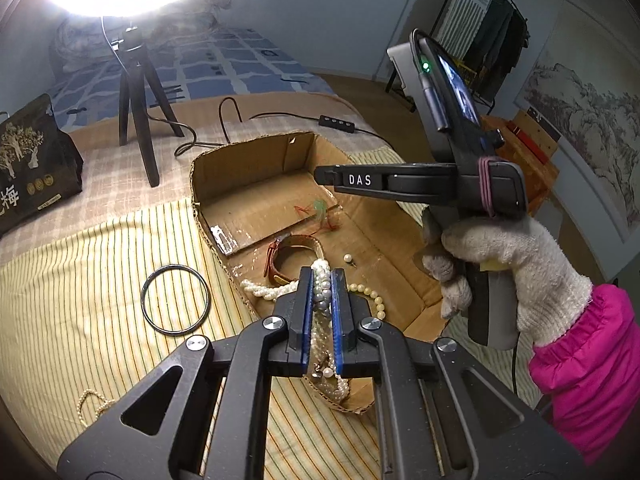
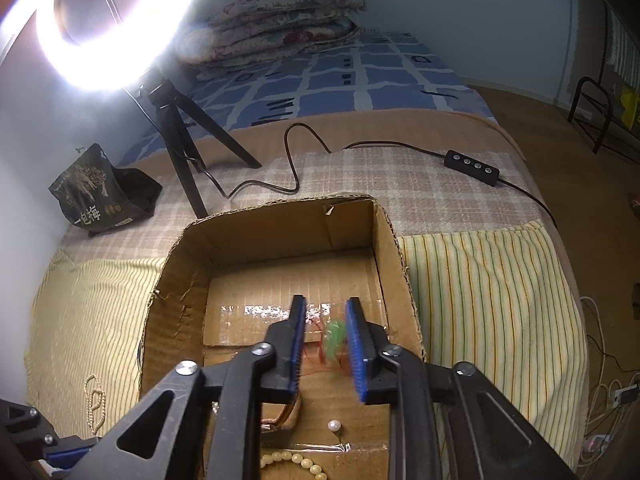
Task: Organize jewelry
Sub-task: 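Open both tools to drop the necklace and pendant into the box, then move both tools back toward the bangle and long pearl strand on the bedspread, then grasp the long pearl strand with the left tool while the right tool grasps the blue bangle, then carry the pearl strand and bangle with both tools into the box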
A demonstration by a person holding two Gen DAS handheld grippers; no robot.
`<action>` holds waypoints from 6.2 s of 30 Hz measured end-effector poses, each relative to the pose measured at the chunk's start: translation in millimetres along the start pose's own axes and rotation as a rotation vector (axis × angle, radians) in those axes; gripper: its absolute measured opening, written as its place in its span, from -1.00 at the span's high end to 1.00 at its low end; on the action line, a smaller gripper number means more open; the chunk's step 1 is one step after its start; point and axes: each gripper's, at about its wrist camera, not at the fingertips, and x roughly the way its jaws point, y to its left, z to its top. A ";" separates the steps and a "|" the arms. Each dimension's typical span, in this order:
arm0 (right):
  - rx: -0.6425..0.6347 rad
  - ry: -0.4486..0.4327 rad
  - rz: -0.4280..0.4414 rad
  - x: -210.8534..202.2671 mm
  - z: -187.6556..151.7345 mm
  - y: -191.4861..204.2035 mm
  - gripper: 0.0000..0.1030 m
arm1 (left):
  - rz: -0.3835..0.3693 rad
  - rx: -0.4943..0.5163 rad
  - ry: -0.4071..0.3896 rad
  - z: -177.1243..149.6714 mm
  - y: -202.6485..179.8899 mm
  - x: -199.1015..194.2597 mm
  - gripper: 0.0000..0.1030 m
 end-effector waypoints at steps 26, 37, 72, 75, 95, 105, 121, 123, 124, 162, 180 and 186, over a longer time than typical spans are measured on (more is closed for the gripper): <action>-0.029 -0.113 -0.064 -35.2 -6.6 21.1 -0.77 | 0.070 -0.004 -0.046 -17.8 44.8 -36.7 0.22; -0.101 -0.178 -0.002 -60.8 -23.2 65.5 -0.77 | 0.157 -0.073 -0.113 -50.3 119.5 -89.5 0.22; -0.427 0.182 0.104 15.5 -59.3 210.0 -0.62 | 0.224 -0.143 -0.007 -146.9 177.5 -112.6 0.18; -0.452 0.208 0.099 22.6 -62.9 213.6 -0.62 | 0.235 -0.136 -0.021 -145.7 176.9 -114.1 -0.08; -0.538 0.275 0.045 40.7 -73.7 208.5 -0.10 | 0.204 -0.117 0.035 -157.8 168.8 -92.4 -0.25; -0.525 0.330 0.036 63.7 -70.5 212.9 0.10 | 0.160 -0.143 0.091 -152.3 171.2 -64.0 -0.25; -0.499 0.360 0.015 84.3 -66.4 218.4 0.35 | 0.267 -0.062 0.114 -146.3 162.6 -29.3 -0.25; -0.501 0.359 0.019 85.1 -67.0 222.0 0.47 | 0.283 -0.052 0.106 -144.9 162.7 -27.1 -0.12; -0.503 0.358 0.020 86.1 -67.6 225.2 0.55 | 0.293 -0.050 0.099 -144.9 163.9 -27.6 -0.07; -0.368 0.136 0.230 -25.8 -56.3 217.5 0.98 | 0.275 -0.222 -0.061 -130.7 192.4 -121.4 0.96; -0.219 -0.011 0.152 -128.7 -74.1 109.6 0.98 | 0.180 -0.127 -0.193 -63.5 108.2 -162.4 0.96; -0.173 -0.014 0.123 -133.0 -81.8 69.4 0.98 | 0.135 -0.096 -0.189 -35.2 77.1 -138.7 0.96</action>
